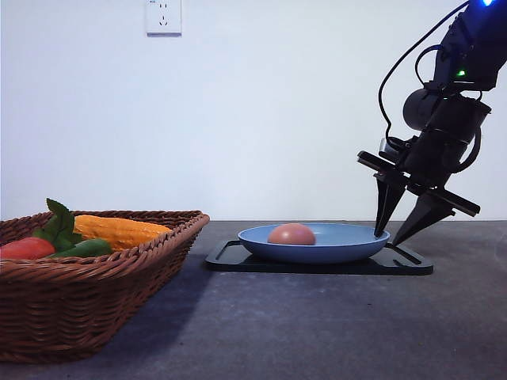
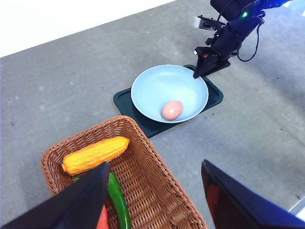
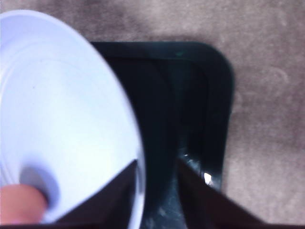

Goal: Transfer egg from basket to plate and serve

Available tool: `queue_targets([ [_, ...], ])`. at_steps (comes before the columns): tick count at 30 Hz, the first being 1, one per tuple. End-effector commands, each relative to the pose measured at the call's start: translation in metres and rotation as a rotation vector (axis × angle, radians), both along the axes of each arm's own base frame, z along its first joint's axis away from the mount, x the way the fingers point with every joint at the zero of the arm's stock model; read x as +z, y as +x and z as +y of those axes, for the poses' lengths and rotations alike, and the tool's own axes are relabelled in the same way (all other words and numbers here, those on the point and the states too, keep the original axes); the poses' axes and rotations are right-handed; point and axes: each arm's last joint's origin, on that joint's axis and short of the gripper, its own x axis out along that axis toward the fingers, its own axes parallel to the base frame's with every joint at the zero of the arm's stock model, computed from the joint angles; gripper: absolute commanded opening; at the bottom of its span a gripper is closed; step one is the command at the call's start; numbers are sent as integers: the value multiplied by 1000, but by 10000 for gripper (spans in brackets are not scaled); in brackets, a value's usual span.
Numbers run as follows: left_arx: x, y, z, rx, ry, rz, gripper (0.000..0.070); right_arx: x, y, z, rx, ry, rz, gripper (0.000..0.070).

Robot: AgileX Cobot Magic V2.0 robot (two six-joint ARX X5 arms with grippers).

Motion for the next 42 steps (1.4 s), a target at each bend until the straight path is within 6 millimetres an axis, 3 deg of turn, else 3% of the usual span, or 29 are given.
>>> queue_targets([
  [1,4,0,-1,-1,-16,-10,390,3,4,-2,9,0,-20,227],
  [6,4,2,-3,24,-4,-26,363,29,-5,-13,17,-7,-60,227],
  [11,1,11,-12,102,74,-59,299,78,-27,-20,12,-18,-134,202],
  [13,-1,17,-17,122,117,-70,239,100,-39,-20,15,-21,-176,139],
  [16,-6,26,-25,141,193,-73,70,130,-60,-12,53,-66,-255,39],
  [18,-10,33,-30,156,228,-65,0,147,-76,-4,89,-130,-292,3],
  [25,-14,55,-33,232,259,-55,0,185,-139,26,162,-320,-443,0],
  [29,-15,63,-27,246,242,-40,0,186,-177,37,200,-293,-583,0],
  [34,-24,71,-16,257,164,-36,0,169,-228,41,204,-284,-781,0],
  [42,-73,74,-1,271,54,-78,0,124,-289,33,98,-321,-1016,0],
])
